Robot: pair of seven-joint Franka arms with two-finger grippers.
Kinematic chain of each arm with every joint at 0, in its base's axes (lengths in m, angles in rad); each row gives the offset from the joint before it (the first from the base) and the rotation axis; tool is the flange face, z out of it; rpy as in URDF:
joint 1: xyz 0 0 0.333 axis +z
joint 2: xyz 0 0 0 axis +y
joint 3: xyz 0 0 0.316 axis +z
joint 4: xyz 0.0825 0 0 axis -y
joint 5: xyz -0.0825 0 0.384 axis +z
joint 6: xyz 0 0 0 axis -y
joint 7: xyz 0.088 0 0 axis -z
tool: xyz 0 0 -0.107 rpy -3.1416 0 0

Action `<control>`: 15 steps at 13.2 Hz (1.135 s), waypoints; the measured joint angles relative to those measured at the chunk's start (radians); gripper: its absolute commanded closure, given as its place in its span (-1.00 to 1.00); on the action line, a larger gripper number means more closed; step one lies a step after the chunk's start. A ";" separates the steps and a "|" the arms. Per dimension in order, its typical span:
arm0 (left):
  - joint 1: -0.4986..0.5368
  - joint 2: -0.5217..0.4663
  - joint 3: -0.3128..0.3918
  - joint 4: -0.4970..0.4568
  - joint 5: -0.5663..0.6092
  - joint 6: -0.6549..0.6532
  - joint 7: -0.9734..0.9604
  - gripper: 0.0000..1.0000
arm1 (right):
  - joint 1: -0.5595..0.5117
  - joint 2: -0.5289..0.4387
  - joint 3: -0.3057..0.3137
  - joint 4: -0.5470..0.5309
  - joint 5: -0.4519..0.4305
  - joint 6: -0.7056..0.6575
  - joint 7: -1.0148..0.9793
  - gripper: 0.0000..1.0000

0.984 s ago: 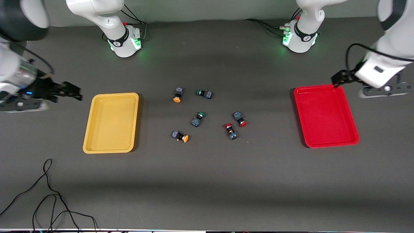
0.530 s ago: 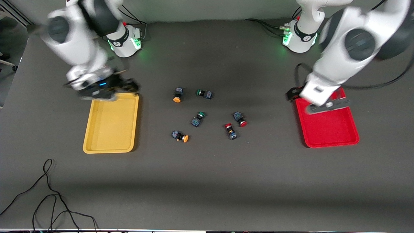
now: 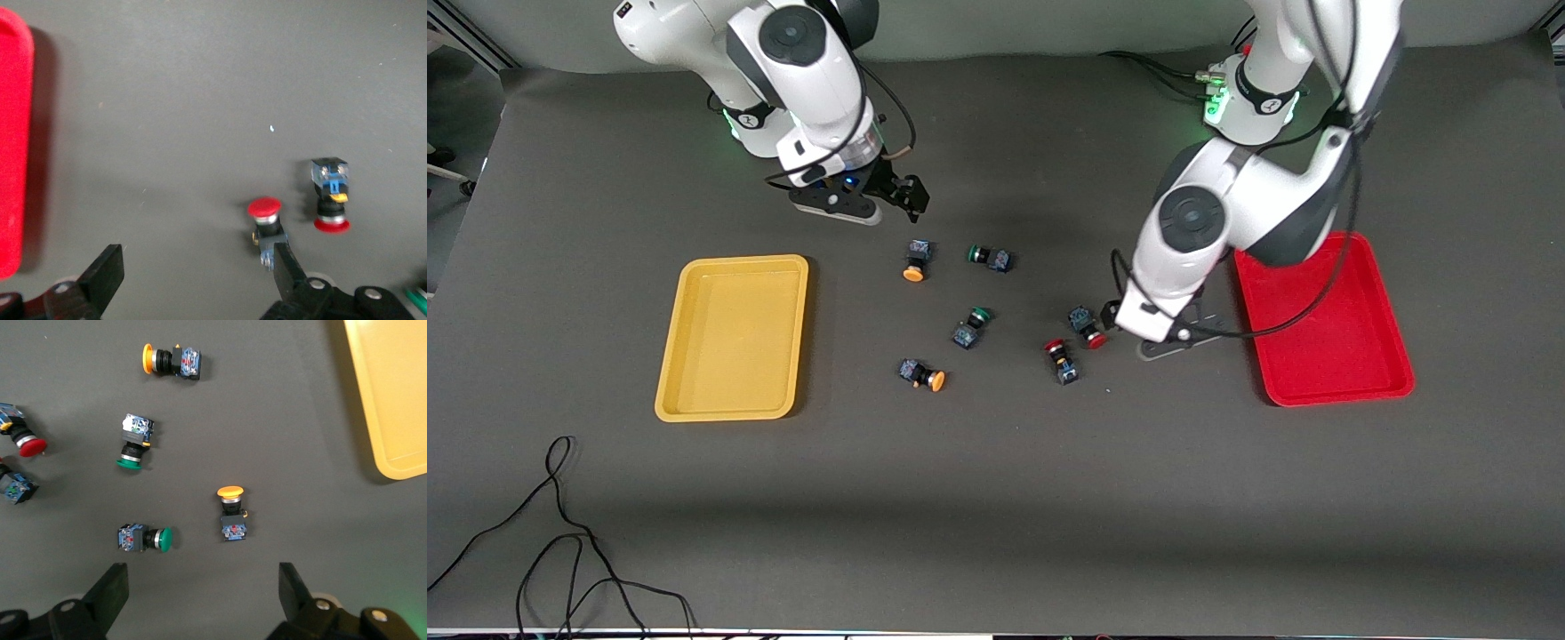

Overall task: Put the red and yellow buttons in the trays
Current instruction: 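Grasp a yellow button with the right gripper while the left gripper grasps a red button, then carry the yellow button to the yellow tray while the left gripper carries red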

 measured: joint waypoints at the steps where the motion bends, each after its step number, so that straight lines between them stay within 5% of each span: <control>1: -0.008 0.036 0.001 -0.011 0.022 0.051 -0.030 -0.99 | 0.006 0.011 -0.001 -0.042 0.000 0.067 0.000 -1.00; 4: -0.024 0.136 0.002 -0.027 0.099 0.137 -0.117 -0.99 | 0.023 0.107 -0.002 -0.155 -0.001 0.284 0.000 -1.00; 11: -0.063 0.208 0.002 -0.025 0.131 0.219 -0.272 -0.93 | 0.041 0.417 -0.002 -0.174 -0.001 0.556 0.000 -0.98; 12: -0.072 0.210 0.002 -0.025 0.131 0.228 -0.289 -0.81 | 0.045 0.438 -0.002 -0.172 -0.001 0.571 0.000 -0.54; 13: -0.083 0.215 0.002 -0.026 0.131 0.233 -0.300 -0.55 | 0.046 0.447 -0.002 -0.171 -0.001 0.574 0.000 -0.03; 15: -0.100 0.225 0.002 -0.026 0.131 0.245 -0.314 0.81 | 0.046 0.448 -0.002 -0.169 -0.001 0.574 0.000 0.73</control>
